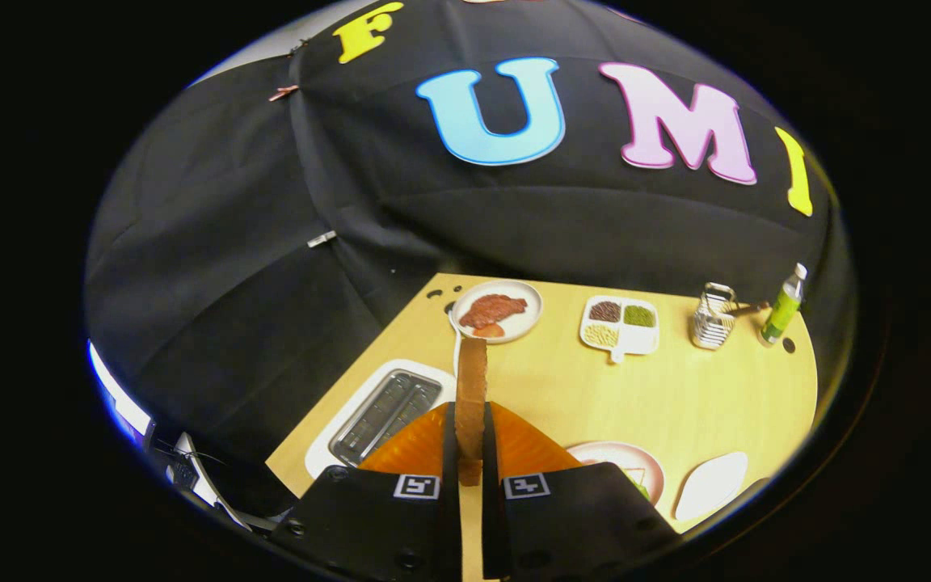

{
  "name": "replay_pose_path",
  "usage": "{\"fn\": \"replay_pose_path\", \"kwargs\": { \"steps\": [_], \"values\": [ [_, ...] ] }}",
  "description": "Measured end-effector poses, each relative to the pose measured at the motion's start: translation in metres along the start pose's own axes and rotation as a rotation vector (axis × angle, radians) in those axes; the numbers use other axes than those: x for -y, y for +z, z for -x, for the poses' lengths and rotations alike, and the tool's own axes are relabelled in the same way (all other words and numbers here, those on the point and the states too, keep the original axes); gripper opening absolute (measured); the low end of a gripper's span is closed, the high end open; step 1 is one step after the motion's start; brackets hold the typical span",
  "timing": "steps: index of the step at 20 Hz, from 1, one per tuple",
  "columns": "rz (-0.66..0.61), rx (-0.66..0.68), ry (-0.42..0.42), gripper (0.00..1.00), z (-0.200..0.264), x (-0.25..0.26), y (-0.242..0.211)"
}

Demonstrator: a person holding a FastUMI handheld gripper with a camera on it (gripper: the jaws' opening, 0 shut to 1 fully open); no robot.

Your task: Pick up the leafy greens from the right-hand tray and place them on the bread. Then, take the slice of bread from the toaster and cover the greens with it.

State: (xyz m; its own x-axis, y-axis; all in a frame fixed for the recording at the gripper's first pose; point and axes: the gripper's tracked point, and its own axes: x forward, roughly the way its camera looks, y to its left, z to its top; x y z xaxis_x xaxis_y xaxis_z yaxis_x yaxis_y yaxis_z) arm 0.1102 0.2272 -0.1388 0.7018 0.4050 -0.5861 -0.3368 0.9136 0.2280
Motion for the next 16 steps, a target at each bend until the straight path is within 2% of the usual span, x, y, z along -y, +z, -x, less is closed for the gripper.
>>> {"fn": "replay_pose_path", "kwargs": {
  "steps": [7, 16],
  "values": [
    [-0.087, -0.081, -0.052, 0.14, 0.004, 0.067, -0.061],
    [-0.185, -0.157, -0.036, 0.14, -0.009, 0.112, -0.117]
  ]
}}
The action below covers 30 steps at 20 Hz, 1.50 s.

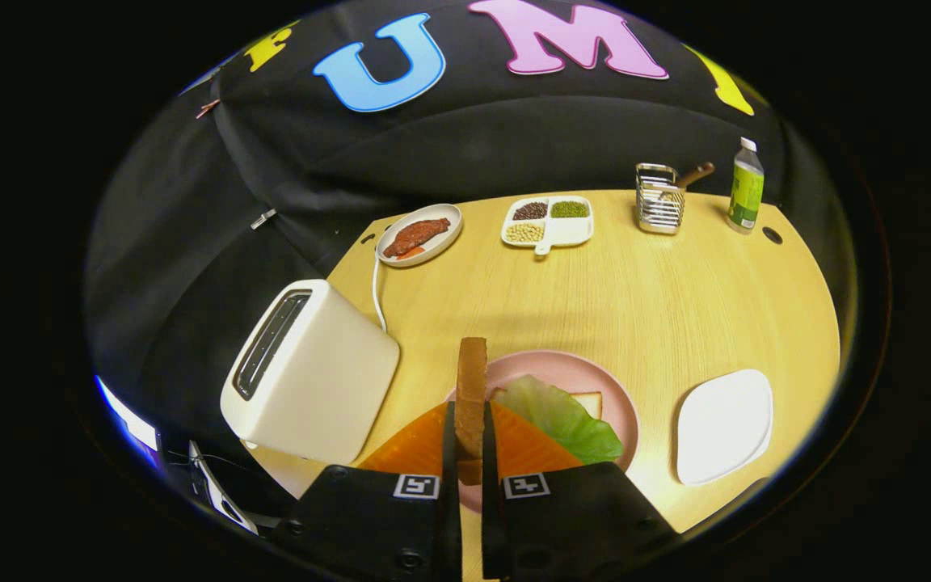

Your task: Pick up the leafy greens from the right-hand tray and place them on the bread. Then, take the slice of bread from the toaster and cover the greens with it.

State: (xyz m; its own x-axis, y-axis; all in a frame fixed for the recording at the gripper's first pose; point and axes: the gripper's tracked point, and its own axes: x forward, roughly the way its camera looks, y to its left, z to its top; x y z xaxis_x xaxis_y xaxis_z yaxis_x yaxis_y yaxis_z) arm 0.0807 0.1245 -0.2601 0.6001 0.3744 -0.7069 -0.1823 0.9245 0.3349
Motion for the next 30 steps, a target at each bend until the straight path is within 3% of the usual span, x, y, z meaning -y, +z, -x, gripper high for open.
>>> {"fn": "replay_pose_path", "kwargs": {
  "steps": [11, 15, 20, 21, 25, 30],
  "values": [
    [-0.096, -0.043, -0.074, 0.17, -0.007, 0.073, -0.028],
    [-0.051, -0.050, -0.128, 0.45, -0.009, 0.090, -0.037],
    [0.010, -0.048, -0.187, 0.62, -0.006, 0.103, -0.043],
    [0.010, -0.044, -0.191, 0.77, -0.004, 0.103, -0.044],
    [0.022, -0.012, -0.207, 0.98, 0.008, 0.099, -0.035],
    [0.059, 0.104, -0.256, 0.98, 0.053, 0.100, 0.011]
  ]
}}
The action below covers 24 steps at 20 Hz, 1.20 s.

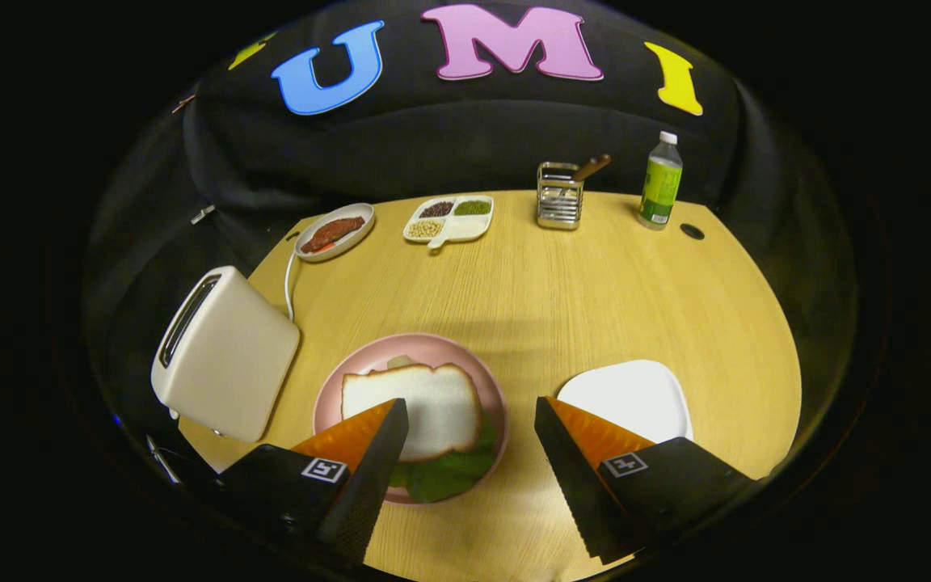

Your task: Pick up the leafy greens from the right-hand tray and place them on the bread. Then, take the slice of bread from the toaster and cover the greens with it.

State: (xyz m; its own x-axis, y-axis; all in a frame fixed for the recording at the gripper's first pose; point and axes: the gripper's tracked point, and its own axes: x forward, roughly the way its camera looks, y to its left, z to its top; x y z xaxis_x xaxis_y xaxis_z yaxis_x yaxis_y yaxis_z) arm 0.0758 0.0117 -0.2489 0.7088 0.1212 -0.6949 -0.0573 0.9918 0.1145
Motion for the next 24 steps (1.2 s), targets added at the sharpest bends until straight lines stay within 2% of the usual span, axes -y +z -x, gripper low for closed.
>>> {"fn": "replay_pose_path", "kwargs": {
  "steps": [6, 10, 18, 24],
  "values": [
    [0.036, 0.264, -0.088, 0.99, 0.077, 0.020, 0.089],
    [0.035, 0.423, -0.143, 0.99, 0.139, 0.027, 0.126],
    [-0.008, 0.594, -0.242, 0.99, 0.230, 0.036, 0.138],
    [-0.054, 0.511, -0.244, 0.99, 0.227, 0.043, 0.107]
  ]
}}
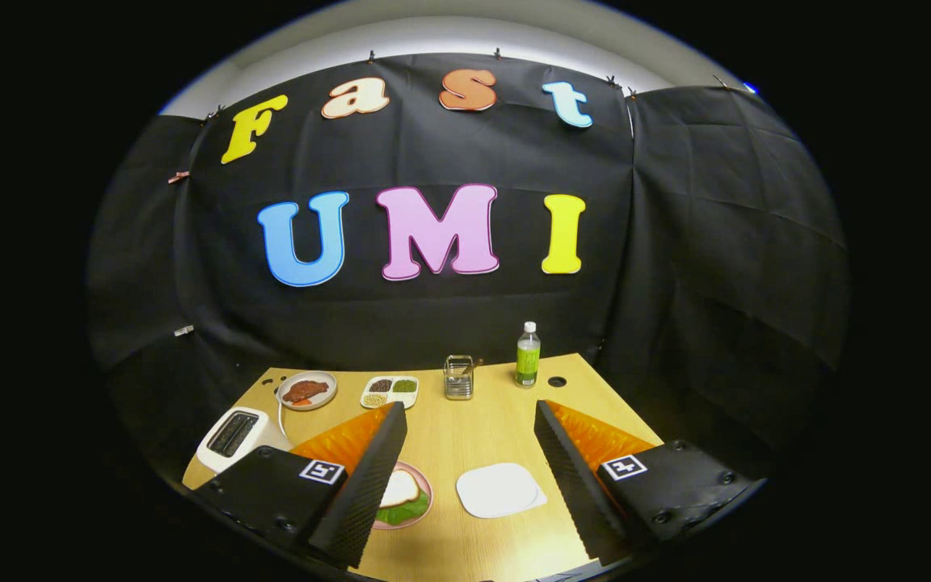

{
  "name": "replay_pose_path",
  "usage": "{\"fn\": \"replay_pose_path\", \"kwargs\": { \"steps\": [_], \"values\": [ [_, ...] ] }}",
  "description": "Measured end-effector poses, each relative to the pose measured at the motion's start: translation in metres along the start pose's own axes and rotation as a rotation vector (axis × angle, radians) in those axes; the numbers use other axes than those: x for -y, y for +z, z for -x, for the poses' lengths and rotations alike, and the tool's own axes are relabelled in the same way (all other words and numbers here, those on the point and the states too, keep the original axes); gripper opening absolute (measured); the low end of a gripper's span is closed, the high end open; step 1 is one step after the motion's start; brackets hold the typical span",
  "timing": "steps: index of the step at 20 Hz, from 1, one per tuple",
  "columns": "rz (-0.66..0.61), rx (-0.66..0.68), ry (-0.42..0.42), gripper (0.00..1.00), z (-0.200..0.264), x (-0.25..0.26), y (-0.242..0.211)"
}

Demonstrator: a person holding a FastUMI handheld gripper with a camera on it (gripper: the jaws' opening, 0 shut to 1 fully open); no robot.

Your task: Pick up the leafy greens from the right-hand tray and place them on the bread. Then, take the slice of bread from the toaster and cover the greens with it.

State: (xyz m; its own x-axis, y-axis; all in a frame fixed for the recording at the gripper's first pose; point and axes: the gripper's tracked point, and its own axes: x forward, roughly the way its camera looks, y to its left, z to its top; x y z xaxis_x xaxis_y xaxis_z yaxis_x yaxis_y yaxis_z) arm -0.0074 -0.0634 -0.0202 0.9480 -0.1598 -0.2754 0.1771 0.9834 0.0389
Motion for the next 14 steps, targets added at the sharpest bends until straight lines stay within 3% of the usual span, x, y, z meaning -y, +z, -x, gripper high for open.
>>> {"fn": "replay_pose_path", "kwargs": {
  "steps": [14],
  "values": [
    [0.006, 0.015, 0.113, 0.99, -0.034, 0.026, 0.035]
  ]
}}
